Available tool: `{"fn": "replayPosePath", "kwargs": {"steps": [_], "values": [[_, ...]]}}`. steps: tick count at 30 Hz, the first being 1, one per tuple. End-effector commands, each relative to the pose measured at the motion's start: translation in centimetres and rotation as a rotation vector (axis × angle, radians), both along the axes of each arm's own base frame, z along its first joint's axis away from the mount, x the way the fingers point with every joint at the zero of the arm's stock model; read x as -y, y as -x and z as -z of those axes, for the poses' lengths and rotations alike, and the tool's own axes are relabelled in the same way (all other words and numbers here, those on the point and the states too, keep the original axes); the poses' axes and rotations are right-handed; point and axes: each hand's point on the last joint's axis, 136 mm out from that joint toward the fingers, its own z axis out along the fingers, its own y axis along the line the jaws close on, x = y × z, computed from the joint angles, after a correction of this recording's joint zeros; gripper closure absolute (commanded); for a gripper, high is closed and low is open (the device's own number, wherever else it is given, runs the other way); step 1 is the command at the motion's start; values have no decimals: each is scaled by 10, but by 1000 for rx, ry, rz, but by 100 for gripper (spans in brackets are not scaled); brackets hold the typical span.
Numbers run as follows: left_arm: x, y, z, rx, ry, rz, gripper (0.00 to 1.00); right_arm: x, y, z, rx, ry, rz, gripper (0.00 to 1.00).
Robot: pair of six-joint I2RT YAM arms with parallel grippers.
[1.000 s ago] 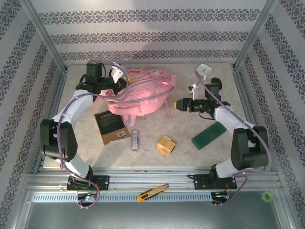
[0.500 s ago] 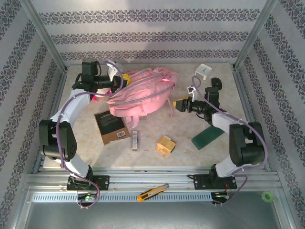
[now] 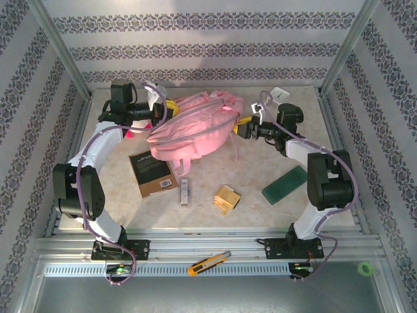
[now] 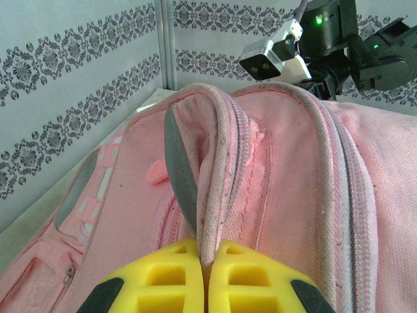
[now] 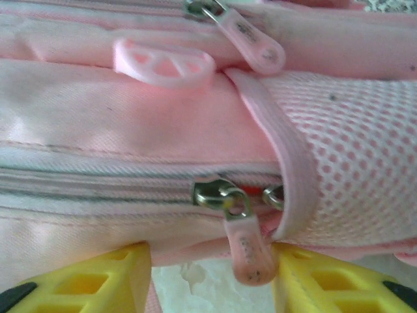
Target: Pack the student bag
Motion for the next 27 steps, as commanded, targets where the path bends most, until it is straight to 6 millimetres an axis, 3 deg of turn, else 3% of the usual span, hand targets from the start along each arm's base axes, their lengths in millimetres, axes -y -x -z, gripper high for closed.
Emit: {"fn": "replayPosePath", "kwargs": {"steps": [1,9,12,23,27], "values": [[2,13,-51,204,46,84,100,-5,8,-22,100,-25,-92,54],[1,11,-49,206,38,66,100,2,11,-23,68,-45,-93,91],[-1,8,-47,211,24,42,100,2,13,-25,59,-50,-94,99],[-3,7,-44,221,3,24,100,8,11,-32,54,-49,-44,100],[-1,8,-46,221,22,39,100,6,8,-33,35,-68,-67,94]]}}
